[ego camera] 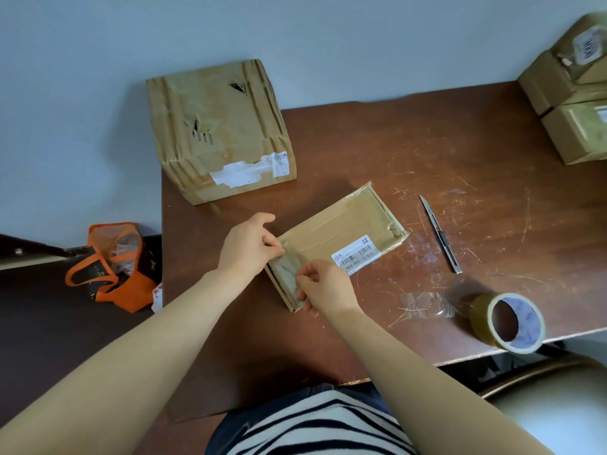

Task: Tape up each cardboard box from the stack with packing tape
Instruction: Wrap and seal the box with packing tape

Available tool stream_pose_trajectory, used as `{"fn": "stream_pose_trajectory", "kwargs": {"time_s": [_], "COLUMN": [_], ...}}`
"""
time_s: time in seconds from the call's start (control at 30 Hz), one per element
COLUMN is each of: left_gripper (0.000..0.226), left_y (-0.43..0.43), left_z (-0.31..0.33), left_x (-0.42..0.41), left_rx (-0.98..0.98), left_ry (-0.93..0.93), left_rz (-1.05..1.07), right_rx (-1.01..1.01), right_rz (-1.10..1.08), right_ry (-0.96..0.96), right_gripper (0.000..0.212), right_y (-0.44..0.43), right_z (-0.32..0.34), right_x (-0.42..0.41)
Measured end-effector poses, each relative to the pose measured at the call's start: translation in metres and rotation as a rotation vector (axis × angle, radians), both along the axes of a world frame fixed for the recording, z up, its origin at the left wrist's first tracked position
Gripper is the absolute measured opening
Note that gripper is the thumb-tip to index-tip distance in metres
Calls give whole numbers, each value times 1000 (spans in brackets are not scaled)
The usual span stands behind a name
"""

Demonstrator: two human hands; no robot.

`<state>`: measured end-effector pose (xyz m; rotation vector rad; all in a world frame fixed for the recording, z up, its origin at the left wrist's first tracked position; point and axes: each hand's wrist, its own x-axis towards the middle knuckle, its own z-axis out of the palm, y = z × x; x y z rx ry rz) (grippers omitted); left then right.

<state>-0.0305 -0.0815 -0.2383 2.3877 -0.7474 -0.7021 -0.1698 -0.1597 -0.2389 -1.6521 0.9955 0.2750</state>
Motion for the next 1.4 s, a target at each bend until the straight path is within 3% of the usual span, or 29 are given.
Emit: {"fn": "stream_pose_trajectory", "kwargs": {"time_s": [0.2, 0.3, 0.4, 0.47, 0.53, 0.6, 0.67, 0.77, 0.93, 1.1, 1.3, 1.4], "left_gripper": [61, 52, 40, 31, 28, 36, 44, 56, 67, 90, 60, 64], "left_y": [-2, 0, 0, 5, 12, 20, 27, 34, 28, 32, 34, 37], "left_z": [-2, -5, -8, -9, -7, -12, -26, -40, -29, -40, -45, -48], "left_x": [-1, 3, 0, -7, -20, -36, -52, -64, -66, -93, -111, -103], "left_rx": [48, 67, 16, -37, -134, -192, -41, 185, 220, 304, 273, 228], "left_ry": [0, 121, 165, 83, -180, -446, -606, -563, -563, -594, -684, -767], "left_rz": [71, 124, 97, 82, 9, -244, -517, -553, -540, -558, -580, -577], "right_rx": [-130, -82, -261, -537, -747, -830, -806, -773, -929, -940, -1015, -1036], "right_rz": [175, 208, 273, 242, 310, 456, 525, 539, 666, 699, 733, 707], "right_ry": [118, 126, 118, -20, -260, -363, -304, -289, -199, -185, -209, -233], "right_gripper": [14, 21, 19, 22, 29, 45, 52, 53, 62, 67, 74, 84], "right_y": [-8, -9, -5, -2, 0, -1, -2, -5, -20, -23, -26, -27], "right_z": [9, 18, 20, 13, 2, -13, -22, -26, -32, -35, -39, -41], "right_x": [4, -11, -34, -42, -44, -43, -42, -43, -63, -61, -64, -63]}}
